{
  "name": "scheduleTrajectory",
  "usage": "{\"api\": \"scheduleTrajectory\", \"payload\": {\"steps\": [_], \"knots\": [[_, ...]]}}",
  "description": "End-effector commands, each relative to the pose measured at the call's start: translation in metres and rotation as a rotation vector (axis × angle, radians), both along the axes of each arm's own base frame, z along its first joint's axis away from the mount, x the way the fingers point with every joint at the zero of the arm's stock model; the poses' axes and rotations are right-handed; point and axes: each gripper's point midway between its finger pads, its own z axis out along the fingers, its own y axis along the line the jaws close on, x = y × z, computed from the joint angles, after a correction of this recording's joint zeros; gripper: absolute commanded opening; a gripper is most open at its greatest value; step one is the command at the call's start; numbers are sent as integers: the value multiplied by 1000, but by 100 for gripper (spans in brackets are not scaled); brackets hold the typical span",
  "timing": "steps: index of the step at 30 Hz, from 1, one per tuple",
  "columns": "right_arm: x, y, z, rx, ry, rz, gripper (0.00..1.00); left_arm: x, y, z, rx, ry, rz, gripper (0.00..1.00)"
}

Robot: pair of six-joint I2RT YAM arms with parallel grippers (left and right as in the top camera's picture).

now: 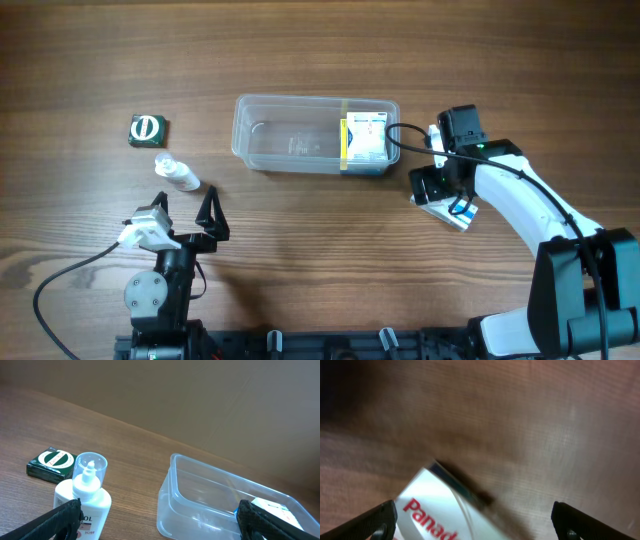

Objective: Pack container
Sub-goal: 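Move the right gripper down to the white-red Panadol box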

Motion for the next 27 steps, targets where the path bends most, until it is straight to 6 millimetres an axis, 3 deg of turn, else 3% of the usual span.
{"api": "scheduleTrajectory", "payload": {"steps": [1, 9, 17, 27], "knots": [[5, -2, -4, -57, -7, 207, 100, 0, 4, -2, -1, 4, 18, 100], [7, -1, -3, -76, -13, 300, 100, 0, 4, -2, -1, 4, 18, 100], [1, 15, -4, 18, 3, 322, 100, 0, 4, -2, -1, 4, 18, 100], [5, 20, 28, 41, -58, 332, 100, 0, 4, -2, -1, 4, 18, 100]]}}
